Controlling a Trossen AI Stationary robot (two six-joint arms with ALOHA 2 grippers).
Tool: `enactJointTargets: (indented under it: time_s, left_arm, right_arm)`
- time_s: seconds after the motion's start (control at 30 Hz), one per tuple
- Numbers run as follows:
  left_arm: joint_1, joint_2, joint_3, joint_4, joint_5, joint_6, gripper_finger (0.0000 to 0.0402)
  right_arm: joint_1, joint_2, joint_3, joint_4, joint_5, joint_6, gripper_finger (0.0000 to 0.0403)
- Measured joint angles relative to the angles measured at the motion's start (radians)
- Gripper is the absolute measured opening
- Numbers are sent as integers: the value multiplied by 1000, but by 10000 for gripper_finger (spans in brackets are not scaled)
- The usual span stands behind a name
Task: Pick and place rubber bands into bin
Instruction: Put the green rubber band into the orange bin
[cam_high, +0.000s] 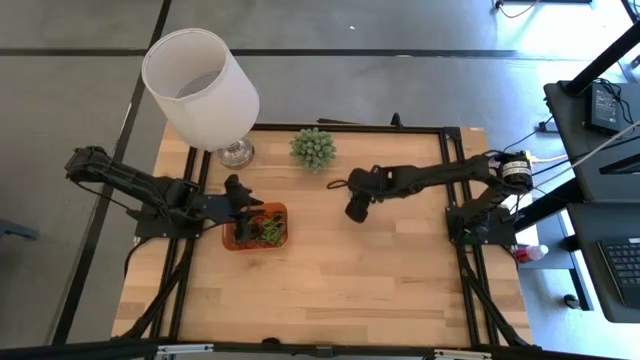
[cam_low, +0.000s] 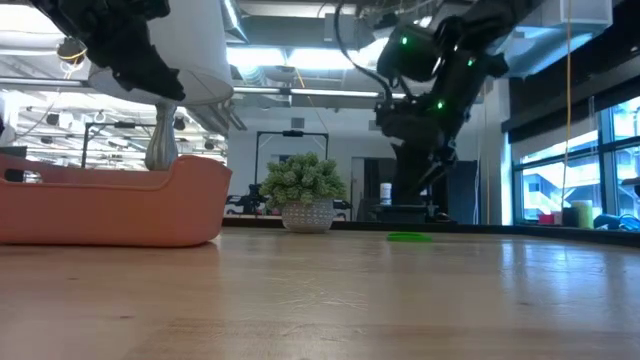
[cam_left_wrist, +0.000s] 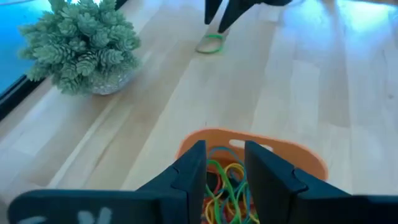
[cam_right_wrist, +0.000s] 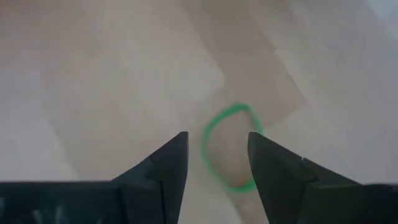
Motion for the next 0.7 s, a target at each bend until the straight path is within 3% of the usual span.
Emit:
enactJointTargets:
  time_s: [0.13, 0.37, 0.7]
  left_arm:
    - [0, 0, 0, 0, -3, 3, 106]
    - [0, 0, 0, -1, 1, 2, 103]
    - [0, 0, 0, -1, 6, -16, 102]
  right_arm:
    - [-40, 28, -19, 1, -7, -58, 169]
    - [-98, 74, -26, 29, 87, -81, 169]
    - [-148, 180, -19, 30, 11, -81, 155]
